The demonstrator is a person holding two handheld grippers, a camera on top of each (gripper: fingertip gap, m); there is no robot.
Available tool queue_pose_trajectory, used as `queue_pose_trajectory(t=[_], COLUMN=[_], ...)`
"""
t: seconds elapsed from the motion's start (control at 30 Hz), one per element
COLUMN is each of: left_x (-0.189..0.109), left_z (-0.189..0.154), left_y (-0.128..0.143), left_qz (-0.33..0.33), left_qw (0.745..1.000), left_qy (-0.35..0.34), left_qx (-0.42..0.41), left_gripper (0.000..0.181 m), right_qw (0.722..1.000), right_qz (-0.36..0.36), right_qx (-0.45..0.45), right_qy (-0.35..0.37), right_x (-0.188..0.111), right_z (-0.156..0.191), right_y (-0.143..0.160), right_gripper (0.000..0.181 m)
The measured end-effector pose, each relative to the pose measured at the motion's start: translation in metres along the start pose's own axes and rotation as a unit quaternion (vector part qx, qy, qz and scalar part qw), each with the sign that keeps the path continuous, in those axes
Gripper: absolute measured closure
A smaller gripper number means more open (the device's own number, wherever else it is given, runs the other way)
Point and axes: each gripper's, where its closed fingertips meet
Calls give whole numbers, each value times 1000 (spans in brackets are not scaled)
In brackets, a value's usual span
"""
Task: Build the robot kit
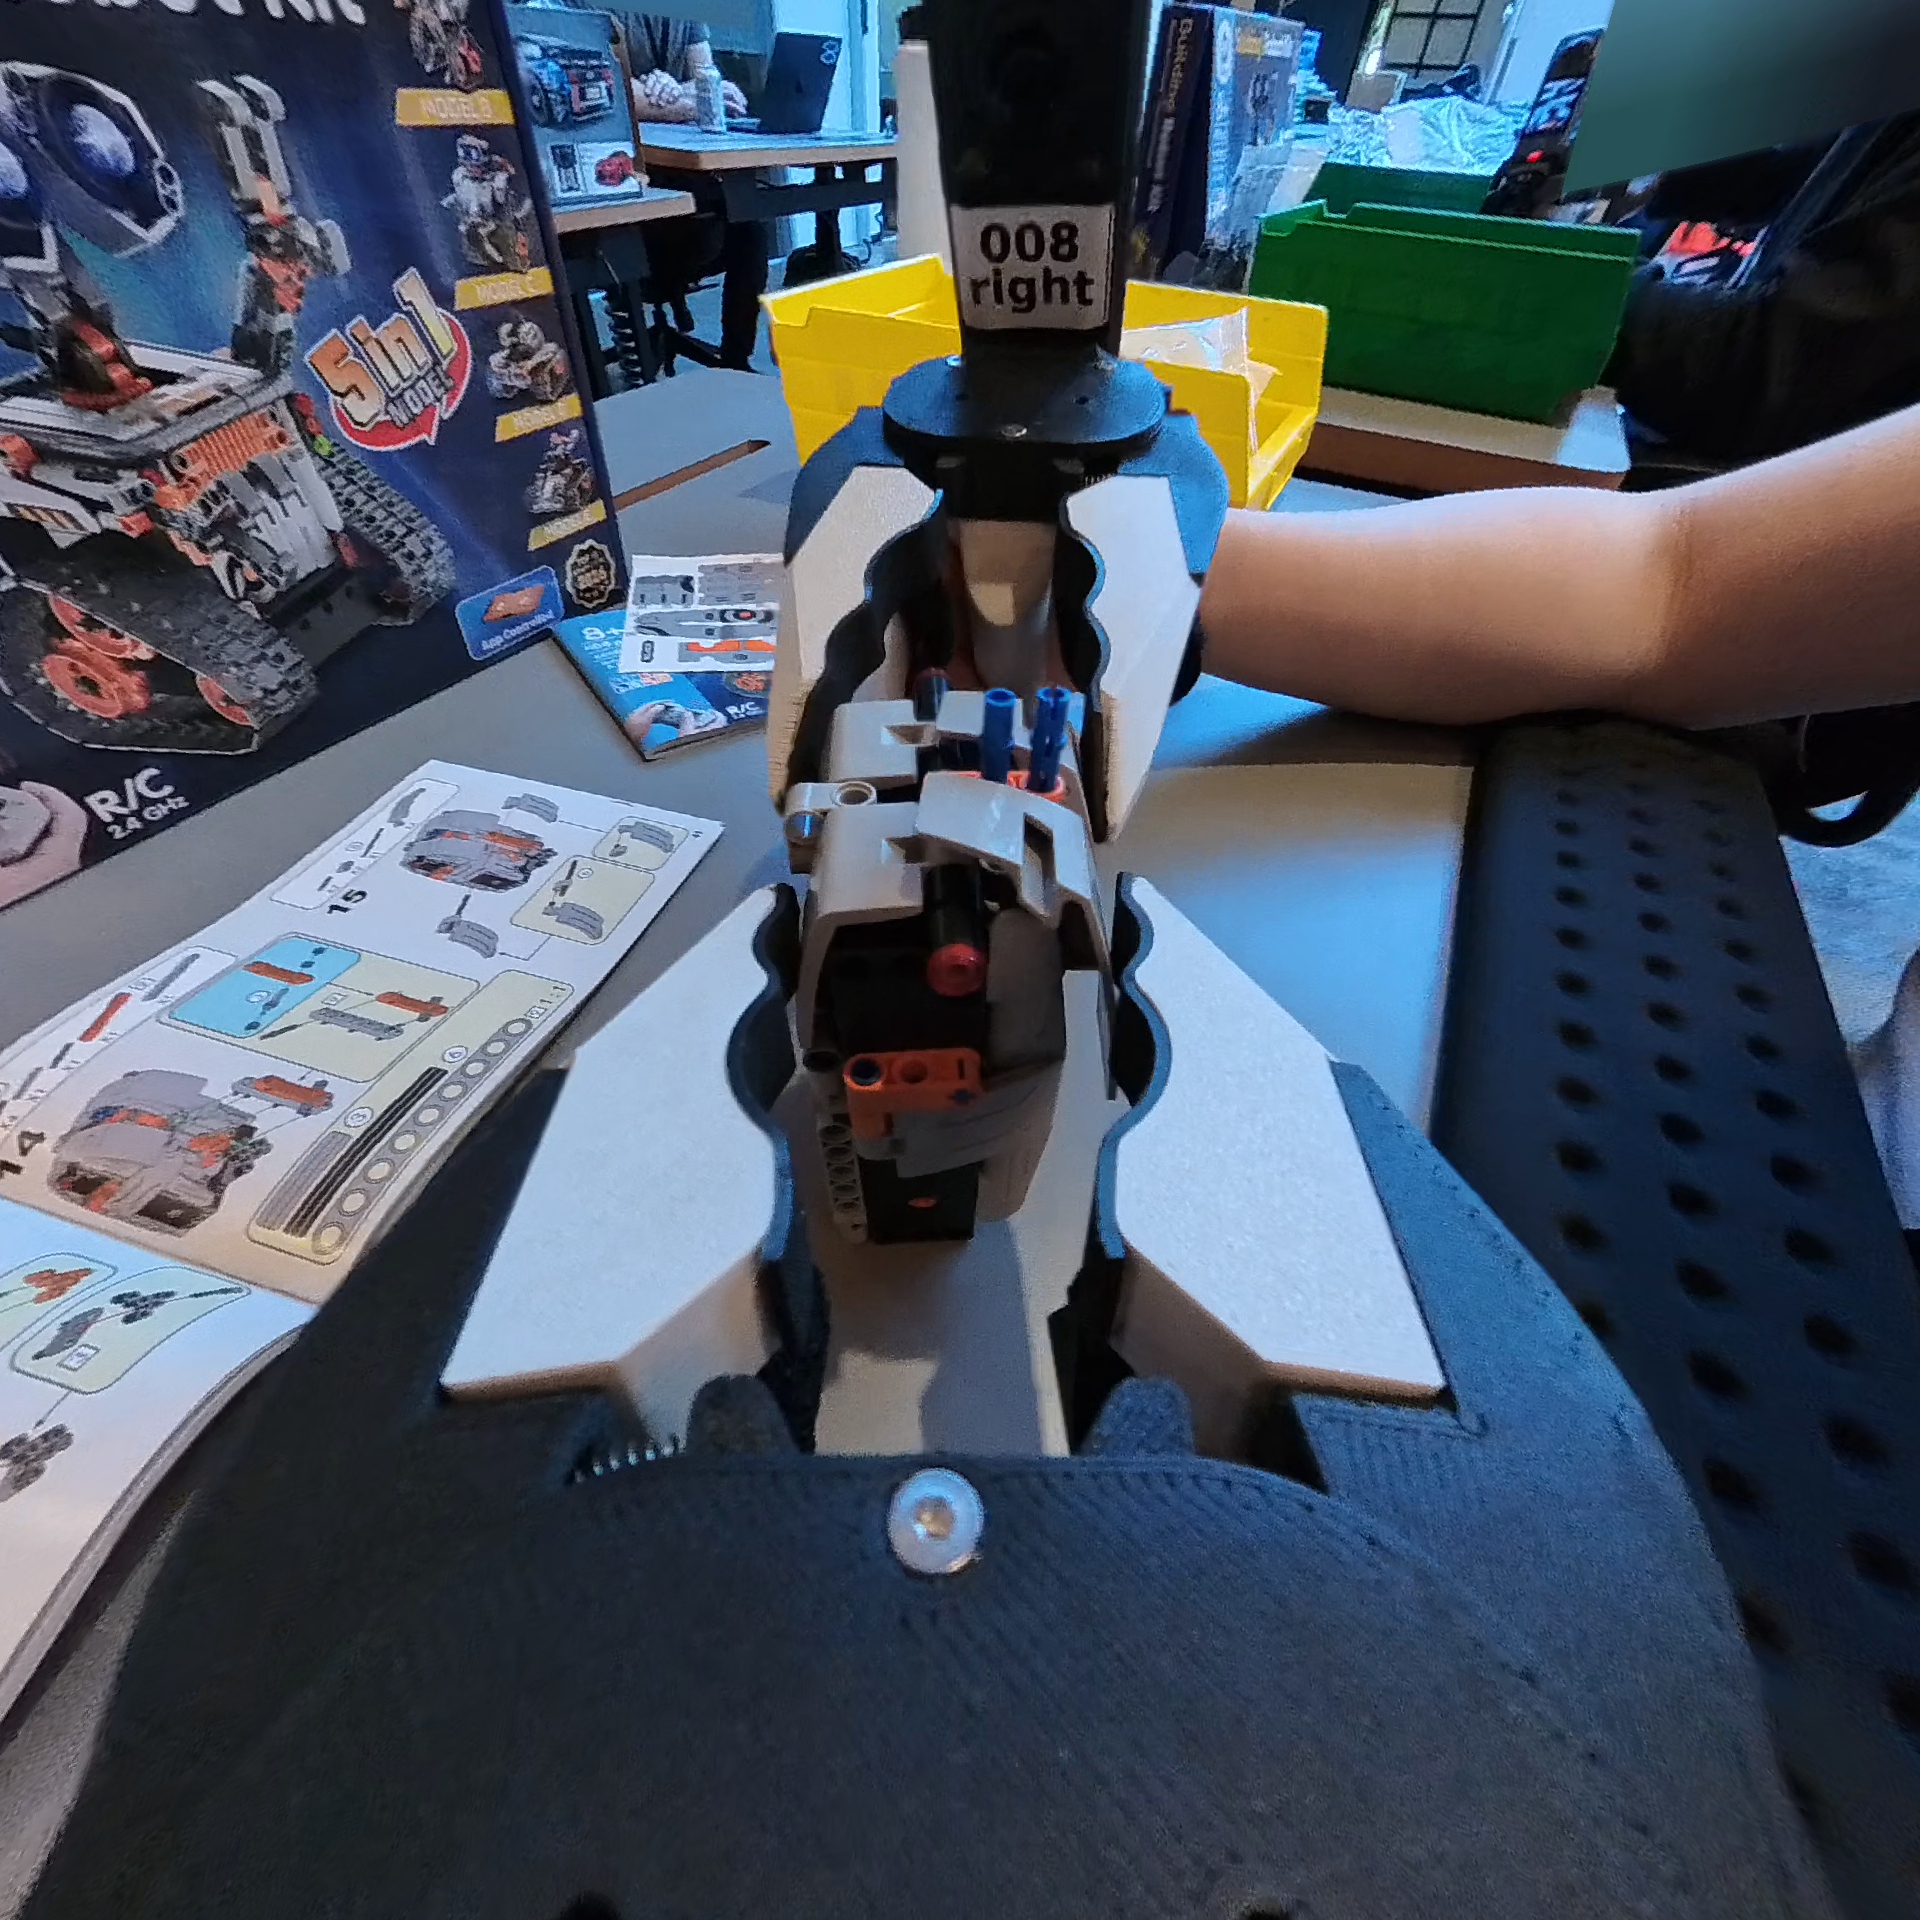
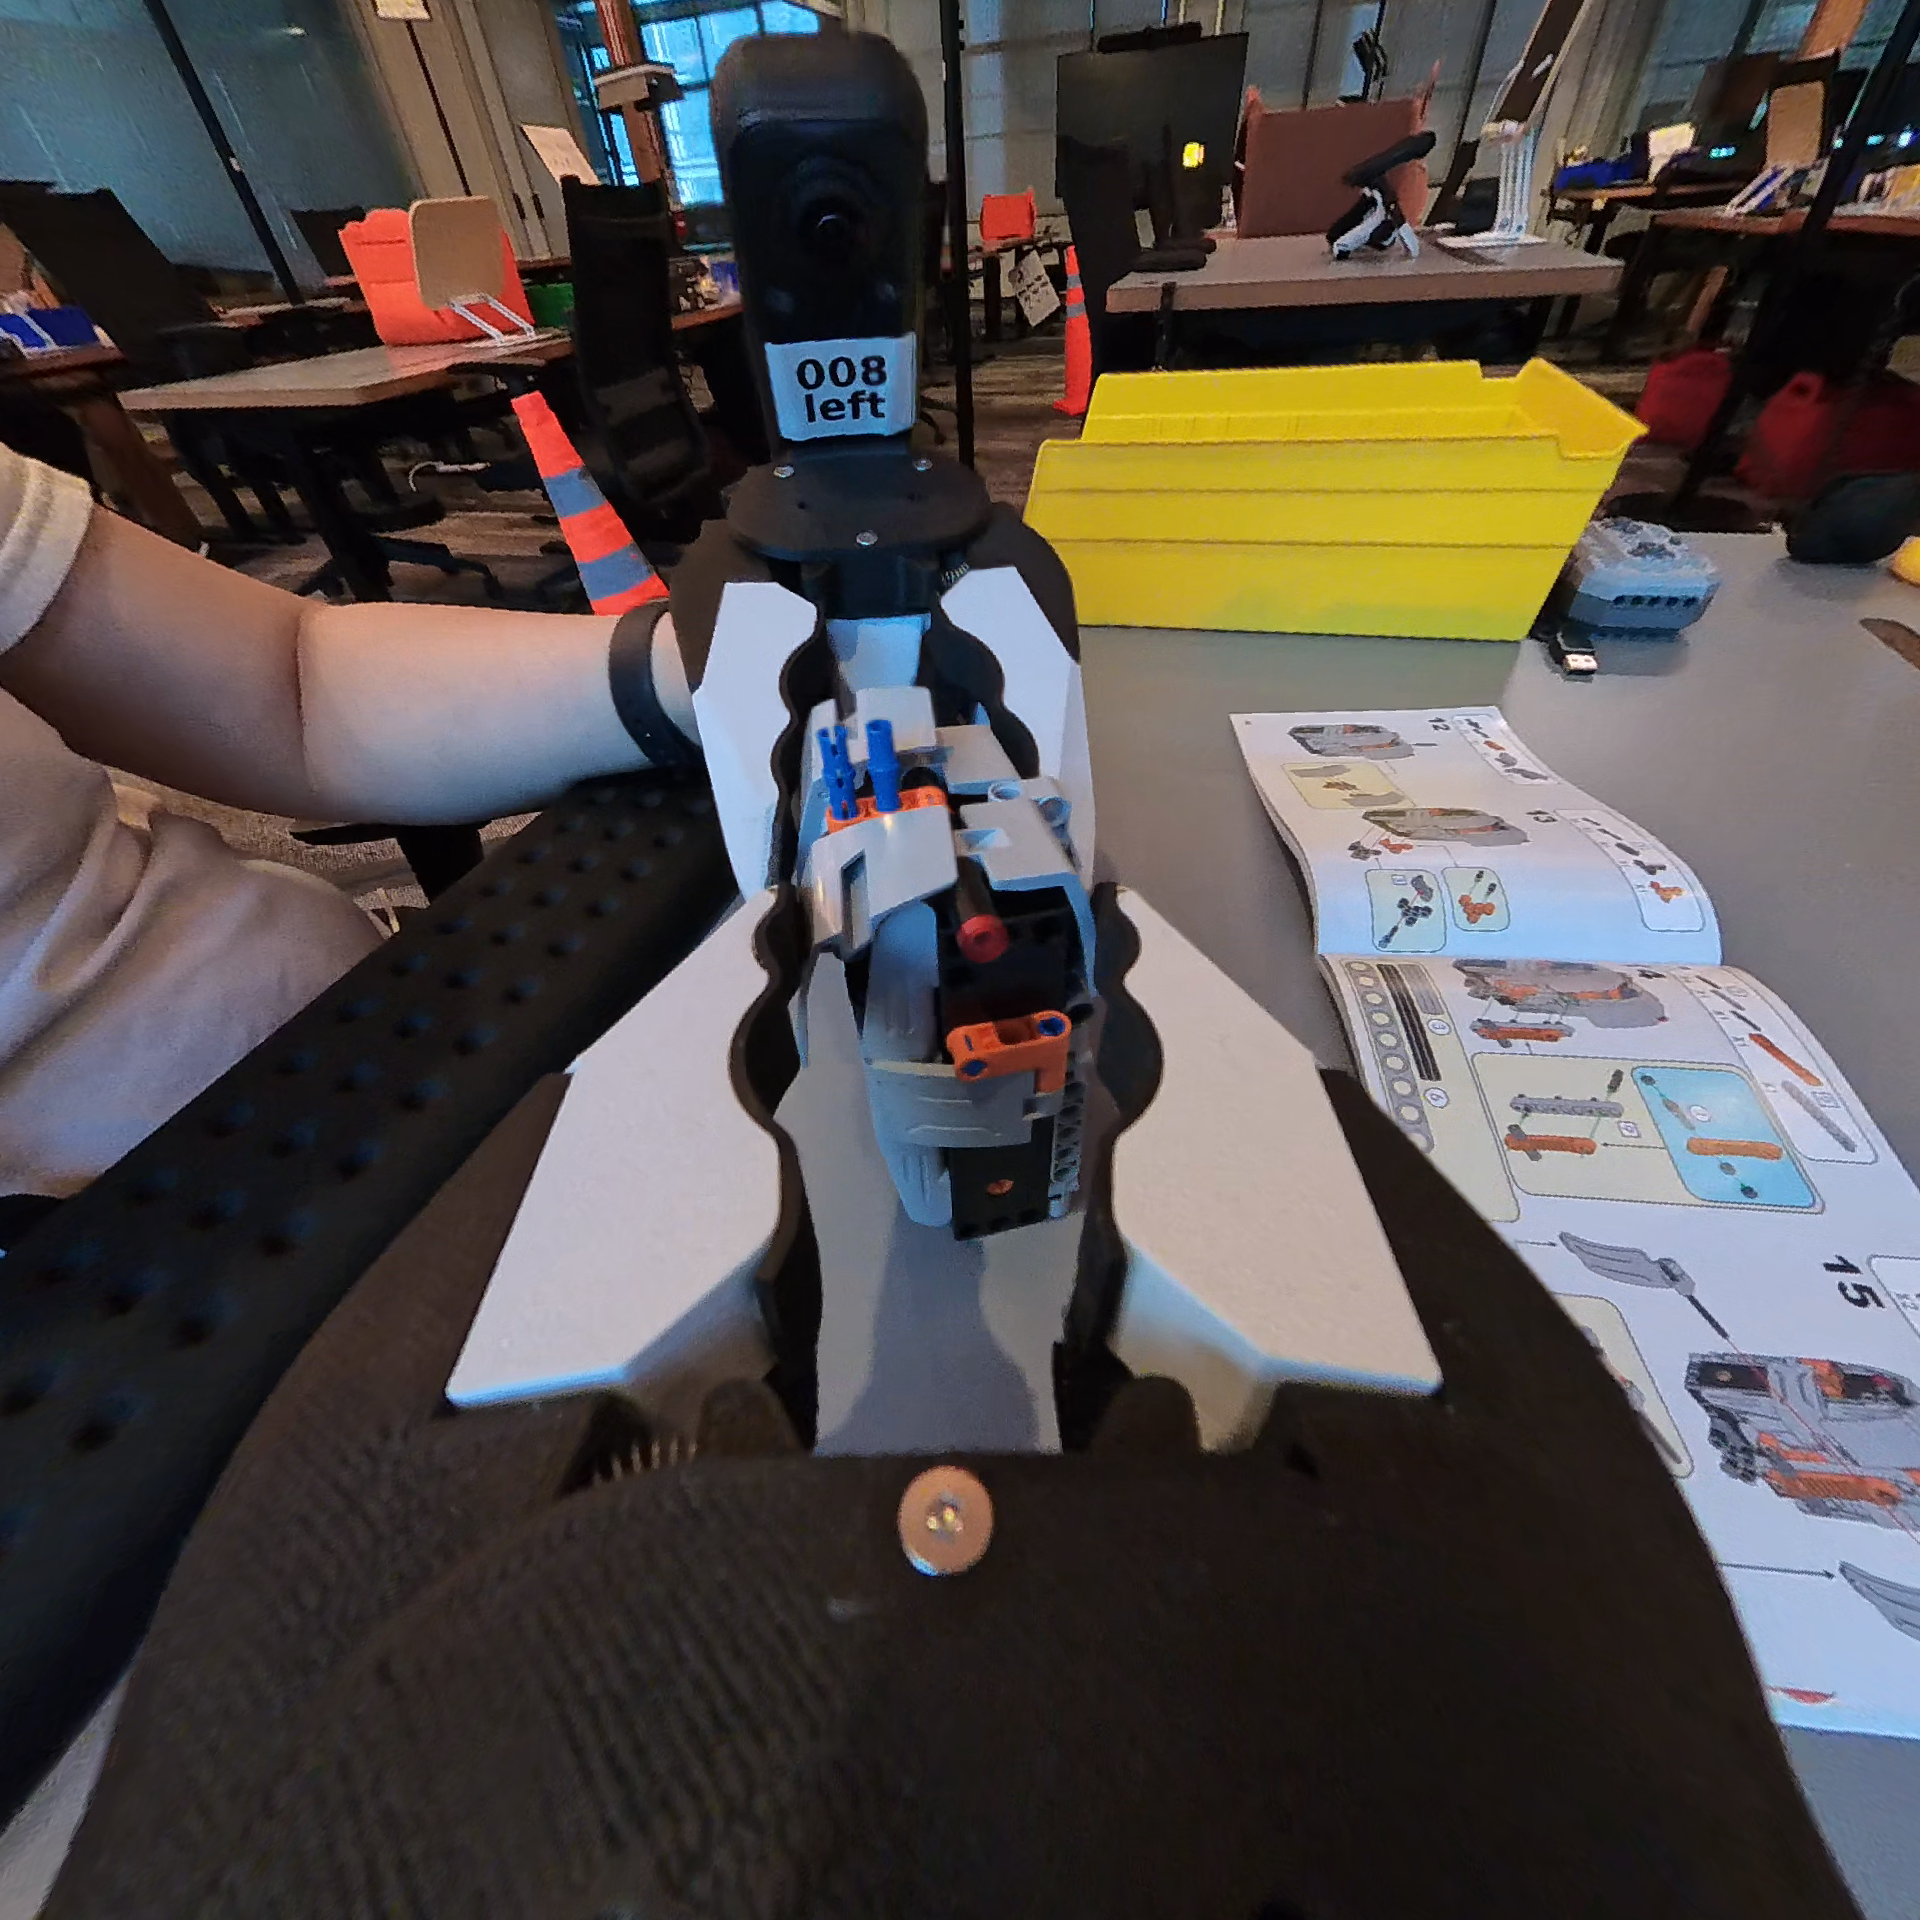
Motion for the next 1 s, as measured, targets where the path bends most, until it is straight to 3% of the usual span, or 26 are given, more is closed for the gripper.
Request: queue_pose_trajectory(t=[0.5, 1.0], left_x=[0, 0], left_z=[22, 29], left_y=[-8, -4], left_qz=[1, 17], left_qw=[992, 936], left_qy=[72, 150], left_qx=[-108, -318], left_gripper=[121, 122], right_qw=[988, 939], right_qz=[-23, -21], right_qx=[149, 341], right_qy=[43, 45], right_x=[2, 5], right_z=[-27, -33], right_y=[2, 15], right_gripper=[130, 129])
Point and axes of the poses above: each gripper's, where its closed fingertips meet, x out along the fingers, y out of its underside, z = x × y across the jaws, and after that the axes turned 13 degrees about -x, right-handed
